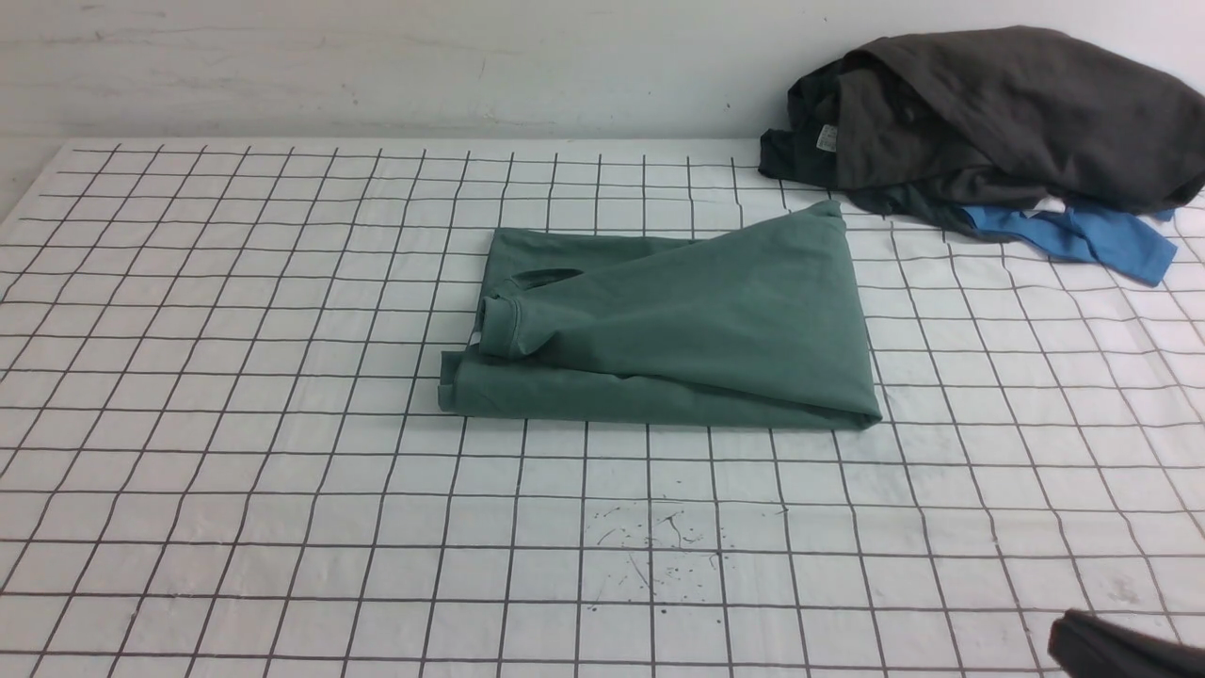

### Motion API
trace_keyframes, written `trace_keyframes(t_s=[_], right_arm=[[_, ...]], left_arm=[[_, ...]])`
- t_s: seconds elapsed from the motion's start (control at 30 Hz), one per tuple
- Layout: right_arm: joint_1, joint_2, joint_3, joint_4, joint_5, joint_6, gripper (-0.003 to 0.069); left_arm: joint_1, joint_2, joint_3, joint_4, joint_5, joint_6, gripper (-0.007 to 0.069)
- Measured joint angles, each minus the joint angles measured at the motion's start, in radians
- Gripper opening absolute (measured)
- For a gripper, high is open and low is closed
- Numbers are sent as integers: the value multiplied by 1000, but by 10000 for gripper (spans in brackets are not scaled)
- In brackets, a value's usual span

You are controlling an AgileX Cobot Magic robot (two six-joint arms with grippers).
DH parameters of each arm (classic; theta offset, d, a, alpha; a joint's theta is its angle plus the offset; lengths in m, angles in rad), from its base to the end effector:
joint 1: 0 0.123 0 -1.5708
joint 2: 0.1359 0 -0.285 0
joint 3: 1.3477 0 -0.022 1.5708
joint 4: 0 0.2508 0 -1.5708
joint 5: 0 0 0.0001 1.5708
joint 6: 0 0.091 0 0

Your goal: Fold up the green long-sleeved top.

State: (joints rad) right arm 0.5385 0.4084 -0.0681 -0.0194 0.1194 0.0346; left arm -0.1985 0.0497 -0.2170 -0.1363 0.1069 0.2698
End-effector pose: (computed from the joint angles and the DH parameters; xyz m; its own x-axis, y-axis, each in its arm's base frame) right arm 0.0767 0.0456 0.1959 -0.3202 -0.1734 -0.9313 -0.5061 0.8623 0.0134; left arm 0.0459 -0.0106 0.2734 0.1721 0.1019 -0.9798 0.1899 0.9725 0.1345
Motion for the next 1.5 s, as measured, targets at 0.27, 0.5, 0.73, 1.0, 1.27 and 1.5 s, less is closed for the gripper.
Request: trace_keyframes(t_s=[0.27,0.5,0.73,1.0,1.27,1.5], right_arm=[[-26,-114,96,-1,96,-8,-11],[-277,-410,95,-1,225,-8,-11],[-510,-418,94,2,230,12,-11],[-524,-418,94,3,231,13,-11],[-524,-418,94,3,231,13,-11],[-524,-418,94,3,231,13,-13]], left_arm=[[0,-1,0,0,1,0,-7],[0,-3,0,0,0,0,-7],[0,-3,0,0,0,-1,-7],[0,-3,0,0,0,-1,-7],[0,-3,0,0,0,-1,-7],[1,-33,30,0,-11,-1,-7]])
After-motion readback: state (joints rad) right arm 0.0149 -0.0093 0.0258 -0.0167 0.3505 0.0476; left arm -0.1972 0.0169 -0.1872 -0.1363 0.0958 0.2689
